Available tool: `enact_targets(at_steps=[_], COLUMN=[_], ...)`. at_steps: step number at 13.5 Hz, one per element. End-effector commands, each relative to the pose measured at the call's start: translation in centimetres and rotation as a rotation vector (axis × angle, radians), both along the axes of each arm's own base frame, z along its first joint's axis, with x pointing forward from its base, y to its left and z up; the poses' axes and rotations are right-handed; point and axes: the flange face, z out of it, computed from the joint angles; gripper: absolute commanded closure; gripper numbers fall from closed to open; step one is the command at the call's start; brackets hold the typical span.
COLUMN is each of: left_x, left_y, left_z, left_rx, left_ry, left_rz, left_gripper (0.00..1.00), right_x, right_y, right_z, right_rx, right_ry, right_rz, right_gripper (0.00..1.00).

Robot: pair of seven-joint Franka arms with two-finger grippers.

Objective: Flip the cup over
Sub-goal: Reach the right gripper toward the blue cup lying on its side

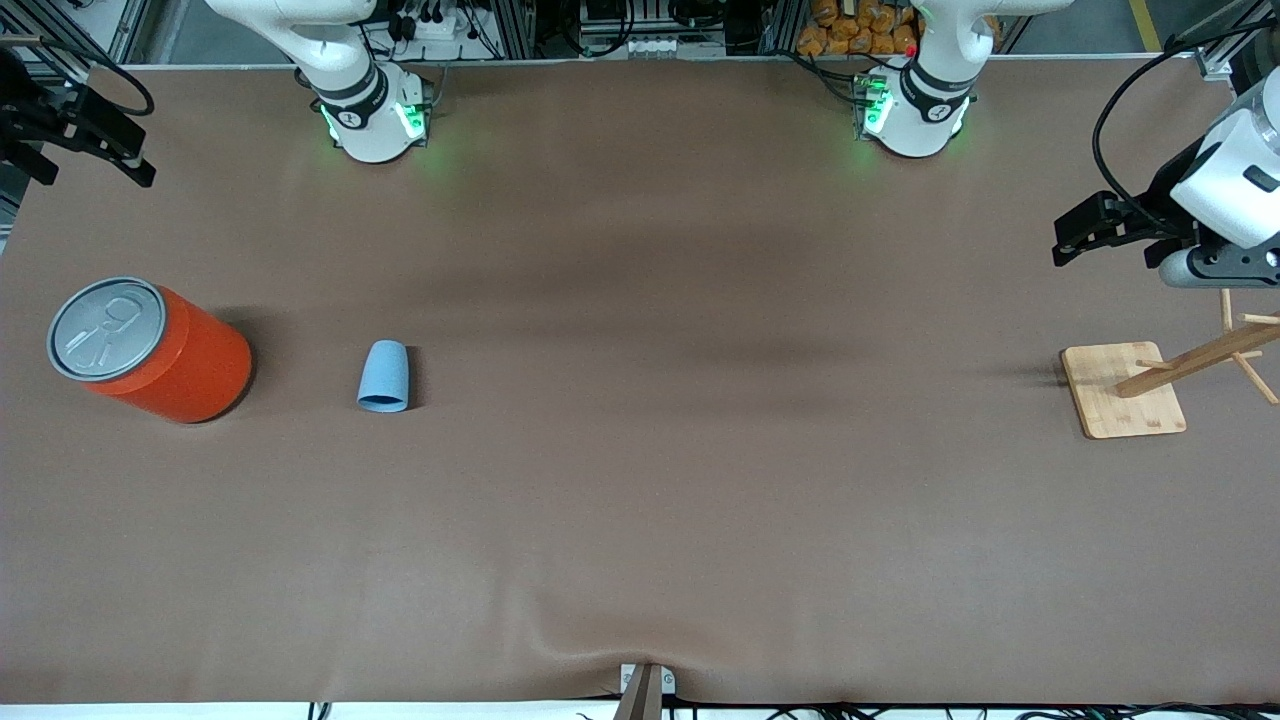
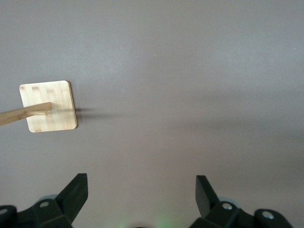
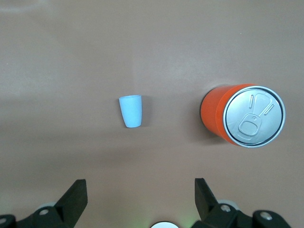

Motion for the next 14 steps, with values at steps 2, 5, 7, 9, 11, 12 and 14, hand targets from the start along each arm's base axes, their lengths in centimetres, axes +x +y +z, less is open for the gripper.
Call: enact_targets(at_steps=[2,5,7,9,11,12,14], left_x=[-0.6,-0.6,-0.6,-0.6,-0.6,-0.6,-0.6], left_y=[0.2,0.2,0.2,0.1,0.2,0.2,0.2], left_z=[0.6,0.6,0.6,0.6,0.6,0.6,0.6], left_rx=[0.014,0.012,0.014,0.012,0.012,0.012,0.012], left_ry=[-0.018,-0.018,-0.017,-0.018,-0.018,-0.018,-0.016], left_rz=[-0.004,-0.01,-0.01,-0.012,-0.01,-0.01,-0.01], left_gripper=[0.0,0.0,0.0,0.0,0.0,0.0,0.0], right_x=[1.0,1.0,1.1,3.6,6.7,6.3,6.3], right_y=[-1.3,-1.3,-1.2,-1.1,-1.0,-0.6,1.4], right_z=[-0.1,0.0,-0.4,-4.2,-10.6,-11.7,-16.1], right_rx=[0.054,0.054,0.051,0.052,0.061,0.06,0.115], right_ry=[0.005,0.004,0.013,0.088,0.233,0.287,0.365], right_rz=[-0.007,-0.007,-0.009,-0.004,0.002,0.006,0.013], right_gripper=[0.0,0.0,0.0,0.0,0.0,0.0,0.0])
